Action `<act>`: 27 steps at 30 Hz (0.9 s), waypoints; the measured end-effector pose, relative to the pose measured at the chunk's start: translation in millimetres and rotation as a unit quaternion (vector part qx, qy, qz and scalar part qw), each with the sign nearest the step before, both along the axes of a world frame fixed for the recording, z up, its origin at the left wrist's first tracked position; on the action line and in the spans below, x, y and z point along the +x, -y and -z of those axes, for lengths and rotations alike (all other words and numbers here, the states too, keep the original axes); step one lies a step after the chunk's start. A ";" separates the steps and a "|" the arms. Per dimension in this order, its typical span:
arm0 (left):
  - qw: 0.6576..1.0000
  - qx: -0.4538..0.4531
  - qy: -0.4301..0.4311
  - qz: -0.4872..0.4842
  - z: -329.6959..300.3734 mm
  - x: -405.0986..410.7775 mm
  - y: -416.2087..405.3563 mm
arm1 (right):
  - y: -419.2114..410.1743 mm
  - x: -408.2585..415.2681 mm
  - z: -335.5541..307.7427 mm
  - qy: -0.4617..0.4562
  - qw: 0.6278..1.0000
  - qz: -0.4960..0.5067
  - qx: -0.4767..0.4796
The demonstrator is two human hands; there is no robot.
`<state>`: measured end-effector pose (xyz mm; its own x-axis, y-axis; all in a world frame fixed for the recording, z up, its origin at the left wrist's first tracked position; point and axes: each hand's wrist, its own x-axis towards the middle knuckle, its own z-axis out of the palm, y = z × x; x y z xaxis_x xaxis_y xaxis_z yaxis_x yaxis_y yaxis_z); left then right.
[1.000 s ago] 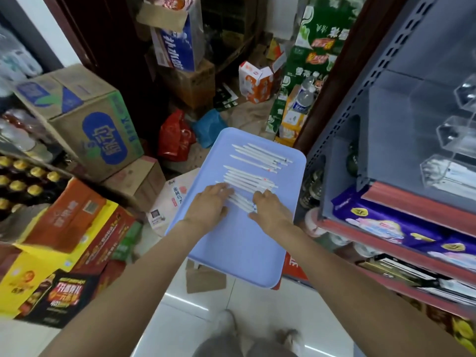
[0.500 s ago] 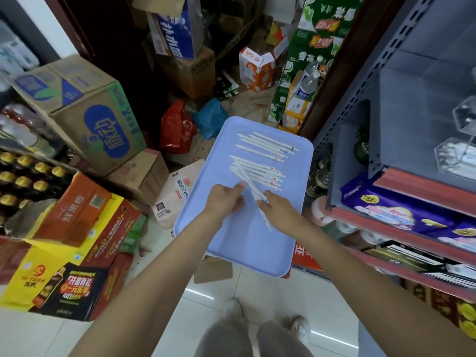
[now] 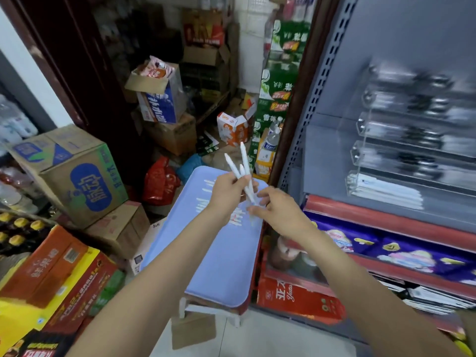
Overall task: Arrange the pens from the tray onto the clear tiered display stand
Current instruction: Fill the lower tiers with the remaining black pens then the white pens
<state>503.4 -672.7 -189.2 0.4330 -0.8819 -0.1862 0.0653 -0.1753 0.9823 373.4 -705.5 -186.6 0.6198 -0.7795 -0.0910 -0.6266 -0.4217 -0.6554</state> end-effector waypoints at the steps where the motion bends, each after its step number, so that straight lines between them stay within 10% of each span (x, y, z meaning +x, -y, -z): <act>1: 0.997 -0.011 0.075 0.021 -6.2 -4.8 1.8 | 3.9 -11.5 -9.9 0.036 0.999 0.023 0.006; 7: 0.905 -0.017 0.383 0.184 -47.4 -57.4 12.9 | 27.9 -83.3 -70.2 0.293 0.949 0.109 0.034; 19: 0.896 -0.054 0.437 0.058 -70.7 -141.2 47.0 | 76.6 -231.9 -68.3 0.434 0.862 0.257 0.045; 27: 0.923 -0.057 0.374 0.071 -56.7 -169.4 48.7 | 100.5 -263.0 -44.3 0.325 0.908 0.262 0.040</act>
